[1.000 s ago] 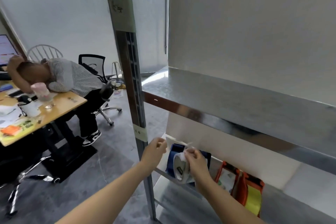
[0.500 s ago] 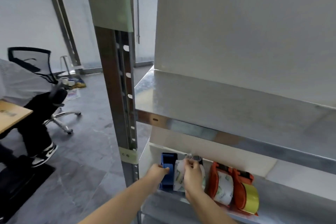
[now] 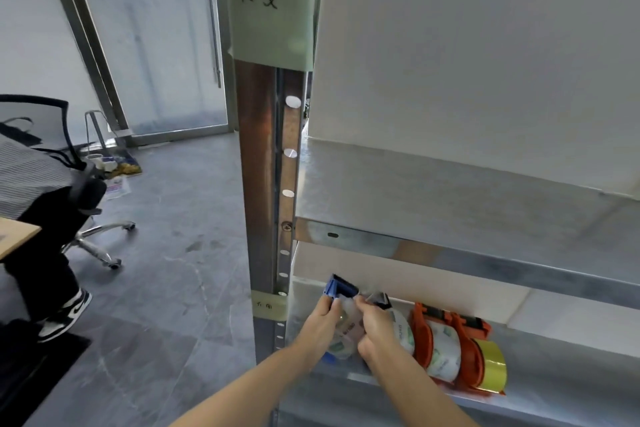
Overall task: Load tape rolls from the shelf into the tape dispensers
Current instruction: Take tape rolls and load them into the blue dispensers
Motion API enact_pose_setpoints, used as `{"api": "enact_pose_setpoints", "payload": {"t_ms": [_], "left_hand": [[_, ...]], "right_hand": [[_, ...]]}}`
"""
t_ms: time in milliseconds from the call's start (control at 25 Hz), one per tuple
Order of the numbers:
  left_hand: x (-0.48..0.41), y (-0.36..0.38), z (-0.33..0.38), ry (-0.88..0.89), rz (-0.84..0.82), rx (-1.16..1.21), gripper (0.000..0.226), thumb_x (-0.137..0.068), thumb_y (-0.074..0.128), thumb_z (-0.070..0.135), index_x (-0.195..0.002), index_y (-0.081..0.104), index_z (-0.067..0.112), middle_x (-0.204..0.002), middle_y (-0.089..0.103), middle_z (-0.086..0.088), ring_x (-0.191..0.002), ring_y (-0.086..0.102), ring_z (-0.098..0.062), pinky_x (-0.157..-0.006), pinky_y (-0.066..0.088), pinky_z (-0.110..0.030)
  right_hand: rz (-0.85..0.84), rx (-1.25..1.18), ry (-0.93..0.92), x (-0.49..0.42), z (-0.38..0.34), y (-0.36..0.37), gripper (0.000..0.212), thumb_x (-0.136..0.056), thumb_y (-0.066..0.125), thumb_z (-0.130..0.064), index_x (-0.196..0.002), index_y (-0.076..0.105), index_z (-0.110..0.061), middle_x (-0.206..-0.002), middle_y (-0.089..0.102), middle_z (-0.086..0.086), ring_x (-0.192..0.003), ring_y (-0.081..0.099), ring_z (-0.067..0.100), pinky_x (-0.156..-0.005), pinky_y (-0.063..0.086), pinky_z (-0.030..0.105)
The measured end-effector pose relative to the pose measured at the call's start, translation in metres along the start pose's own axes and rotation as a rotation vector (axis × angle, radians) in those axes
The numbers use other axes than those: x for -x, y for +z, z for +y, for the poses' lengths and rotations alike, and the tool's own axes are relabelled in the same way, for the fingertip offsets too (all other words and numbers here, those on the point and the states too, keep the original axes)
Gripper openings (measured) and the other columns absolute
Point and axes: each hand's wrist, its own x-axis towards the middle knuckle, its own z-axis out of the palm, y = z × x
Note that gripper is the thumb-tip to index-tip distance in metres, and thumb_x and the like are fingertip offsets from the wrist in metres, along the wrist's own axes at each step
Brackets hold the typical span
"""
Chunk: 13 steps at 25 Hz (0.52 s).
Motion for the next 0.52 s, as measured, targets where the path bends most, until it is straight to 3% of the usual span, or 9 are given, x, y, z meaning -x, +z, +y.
{"api": "enact_pose_setpoints", "payload": {"t_ms": [80, 160, 280, 360, 440, 520], "left_hand": [[0.008, -0.004, 0.006, 0.072, -0.039, -0.011, 0.028, -0.093, 0.060, 0.031, -0.106, 0.049, 0.008, -0.101, 0.064, -0.009, -0.094, 0.065, -0.023, -0.079, 0.054, -0.032], [0.012, -0.012, 0.008, 0.169, -0.061, -0.036, 0.042, -0.080, 0.076, 0.022, -0.112, 0.051, 0.010, -0.110, 0.069, -0.015, -0.104, 0.067, -0.031, -0.093, 0.056, -0.043], [0.019, -0.017, 0.008, 0.249, -0.096, -0.089, 0.058, -0.076, 0.080, 0.019, -0.125, 0.049, 0.017, -0.122, 0.066, -0.005, -0.114, 0.064, -0.018, -0.102, 0.052, -0.038], [0.023, -0.014, 0.009, 0.255, -0.127, -0.118, 0.082, -0.072, 0.084, 0.031, -0.139, 0.040, 0.017, -0.138, 0.056, -0.001, -0.129, 0.054, -0.015, -0.110, 0.045, -0.039], [0.026, -0.012, 0.007, 0.250, -0.166, -0.104, 0.092, -0.071, 0.085, 0.036, -0.145, 0.033, 0.022, -0.152, 0.042, 0.000, -0.139, 0.042, -0.017, -0.115, 0.039, -0.042], [0.034, -0.012, 0.011, 0.224, -0.207, -0.078, 0.090, -0.076, 0.081, 0.027, -0.148, 0.026, 0.024, -0.155, 0.032, 0.008, -0.142, 0.033, -0.013, -0.117, 0.035, -0.040]], "right_hand": [[-0.032, -0.069, 0.024, 0.008, -0.005, 0.008, 0.020, -0.087, 0.067, -0.021, -0.092, 0.064, -0.002, -0.085, 0.065, 0.017, -0.081, 0.063, 0.033, -0.075, 0.055, 0.045], [-0.050, -0.063, -0.014, 0.014, -0.010, 0.010, 0.014, -0.089, 0.064, -0.016, -0.088, 0.064, -0.003, -0.082, 0.066, 0.015, -0.073, 0.063, 0.029, -0.063, 0.052, 0.039], [-0.018, -0.005, -0.151, 0.019, -0.016, 0.008, 0.017, -0.089, 0.061, -0.018, -0.095, 0.066, -0.003, -0.088, 0.070, 0.018, -0.079, 0.068, 0.034, -0.075, 0.057, 0.048], [0.066, 0.107, -0.309, 0.023, -0.022, 0.004, 0.019, -0.090, 0.057, -0.016, -0.096, 0.065, 0.000, -0.089, 0.070, 0.021, -0.081, 0.067, 0.035, -0.084, 0.055, 0.052], [0.187, 0.302, -0.519, 0.029, -0.030, -0.005, 0.021, -0.092, 0.054, -0.014, -0.092, 0.064, 0.004, -0.080, 0.065, 0.015, -0.076, 0.062, 0.031, -0.081, 0.054, 0.049], [0.257, 0.468, -0.747, 0.036, -0.041, -0.018, 0.022, -0.093, 0.053, -0.018, -0.090, 0.064, 0.001, -0.078, 0.058, 0.010, -0.076, 0.057, 0.027, -0.078, 0.051, 0.047]]}}
